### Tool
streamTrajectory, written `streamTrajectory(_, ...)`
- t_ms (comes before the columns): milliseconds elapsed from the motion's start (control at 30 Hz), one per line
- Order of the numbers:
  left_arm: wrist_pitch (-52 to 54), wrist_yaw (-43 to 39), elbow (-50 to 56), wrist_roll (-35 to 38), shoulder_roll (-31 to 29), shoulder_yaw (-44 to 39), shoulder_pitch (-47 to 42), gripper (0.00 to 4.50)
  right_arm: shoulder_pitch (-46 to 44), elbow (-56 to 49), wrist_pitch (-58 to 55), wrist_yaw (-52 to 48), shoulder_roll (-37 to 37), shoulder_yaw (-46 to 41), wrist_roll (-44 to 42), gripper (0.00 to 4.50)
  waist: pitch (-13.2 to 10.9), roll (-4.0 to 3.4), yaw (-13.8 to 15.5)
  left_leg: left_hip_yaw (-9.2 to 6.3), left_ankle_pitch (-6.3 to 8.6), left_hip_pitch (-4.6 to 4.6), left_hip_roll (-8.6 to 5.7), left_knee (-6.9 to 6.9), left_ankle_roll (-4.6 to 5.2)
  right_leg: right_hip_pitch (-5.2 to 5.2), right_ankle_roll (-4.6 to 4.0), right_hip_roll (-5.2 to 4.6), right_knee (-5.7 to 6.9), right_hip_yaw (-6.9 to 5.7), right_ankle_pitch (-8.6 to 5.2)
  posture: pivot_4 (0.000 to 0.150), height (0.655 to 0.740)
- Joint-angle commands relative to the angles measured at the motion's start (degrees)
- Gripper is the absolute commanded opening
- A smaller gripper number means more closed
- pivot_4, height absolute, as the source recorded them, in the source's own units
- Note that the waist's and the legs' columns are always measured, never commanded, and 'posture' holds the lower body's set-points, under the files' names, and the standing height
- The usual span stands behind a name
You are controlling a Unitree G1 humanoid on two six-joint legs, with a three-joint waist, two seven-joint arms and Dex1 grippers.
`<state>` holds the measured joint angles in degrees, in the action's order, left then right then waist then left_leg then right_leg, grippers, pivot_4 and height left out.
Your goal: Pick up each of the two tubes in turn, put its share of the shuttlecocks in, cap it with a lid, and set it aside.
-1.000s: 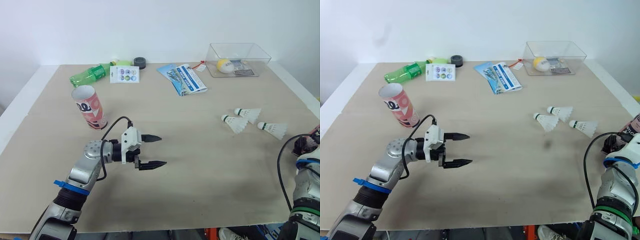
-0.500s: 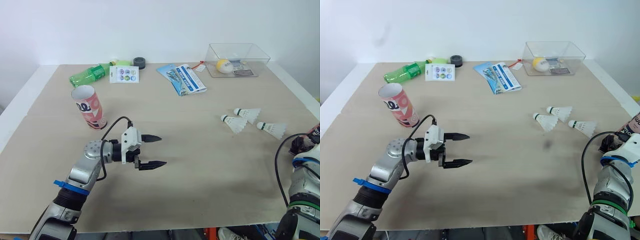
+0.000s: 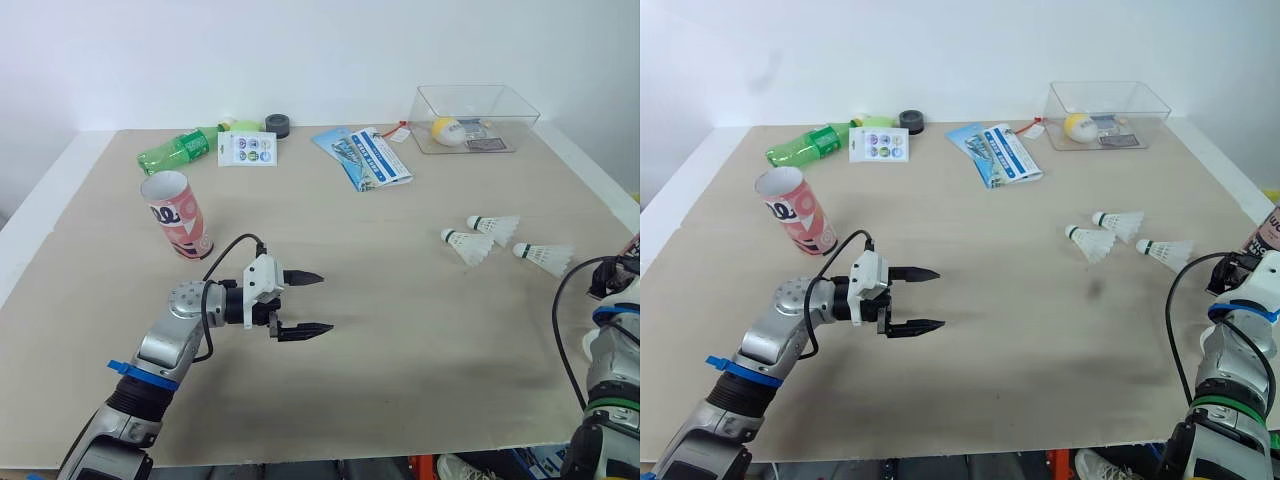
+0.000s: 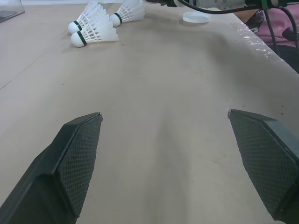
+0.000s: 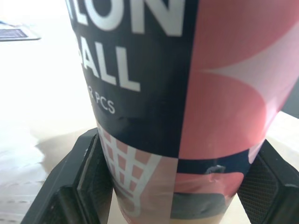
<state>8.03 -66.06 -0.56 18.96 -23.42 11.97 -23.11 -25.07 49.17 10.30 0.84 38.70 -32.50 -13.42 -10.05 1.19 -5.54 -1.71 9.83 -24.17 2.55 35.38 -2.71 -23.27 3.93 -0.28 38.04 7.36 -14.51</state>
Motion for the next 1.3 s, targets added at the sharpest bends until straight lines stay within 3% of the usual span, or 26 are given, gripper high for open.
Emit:
streamTrajectory(33,0.17,0.28,2.15,0.26,-0.42,-0.16,0.12,4.50,1.64,-1.22,1.63,2.91,0.56,-2.64,-1.16,3.47,0.00,0.00,0.00,0.01,0.00,0.00,0.00,0.00,0.00,0.00,0.00,0.00,0.00,0.01,0.00,0.150,0.7400)
streamTrajectory(667,0.49,0.34,1.92,0.20,-0.45,0.46,-0.65,4.50,0.69,0.08,-2.82,-0.40,-1.47,-1.81,-5.00,3.47,0.00,0.01,-0.37,0.03,-0.01,0.06,-0.01,0.01,0.02,0.03,0.01,0.01,0.00,0.05,0.04,0.150,0.7400)
streamTrajectory(767,0.61,0.42,2.14,0.21,-0.51,0.48,-0.53,4.50,0.63,0.28,-2.54,-0.58,-1.29,-1.63,-4.83,4.36,0.00,0.02,-0.37,0.03,-0.01,0.06,0.00,0.01,0.02,0.03,0.01,0.01,0.00,0.05,0.04,0.150,0.7400)
streamTrajectory(900,0.69,0.44,2.31,0.23,-0.65,0.49,-0.31,4.50,0.92,-0.26,-1.89,-0.96,-0.65,-1.27,-4.06,4.45,0.00,0.02,-0.37,0.03,-0.02,0.06,0.00,0.01,0.02,0.03,0.01,0.01,0.00,0.05,0.05,0.150,0.7400)
streamTrajectory(1100,0.84,0.35,2.40,0.23,-0.69,0.68,-0.19,4.50,3.68,-5.40,-3.36,-1.82,-0.65,-1.62,-4.40,4.45,0.01,0.00,-0.36,0.03,-0.01,0.05,0.00,0.01,0.02,0.03,0.02,0.01,0.00,0.05,0.04,0.150,0.7400)
streamTrajectory(1300,0.95,-0.04,2.11,0.40,-0.58,0.94,-0.50,4.50,9.75,-17.12,-8.37,-2.44,-1.59,-2.94,-6.23,4.45,0.02,-0.03,-0.32,0.04,-0.01,0.04,0.00,0.00,0.03,0.01,0.02,0.01,0.00,0.06,0.03,0.150,0.7400)
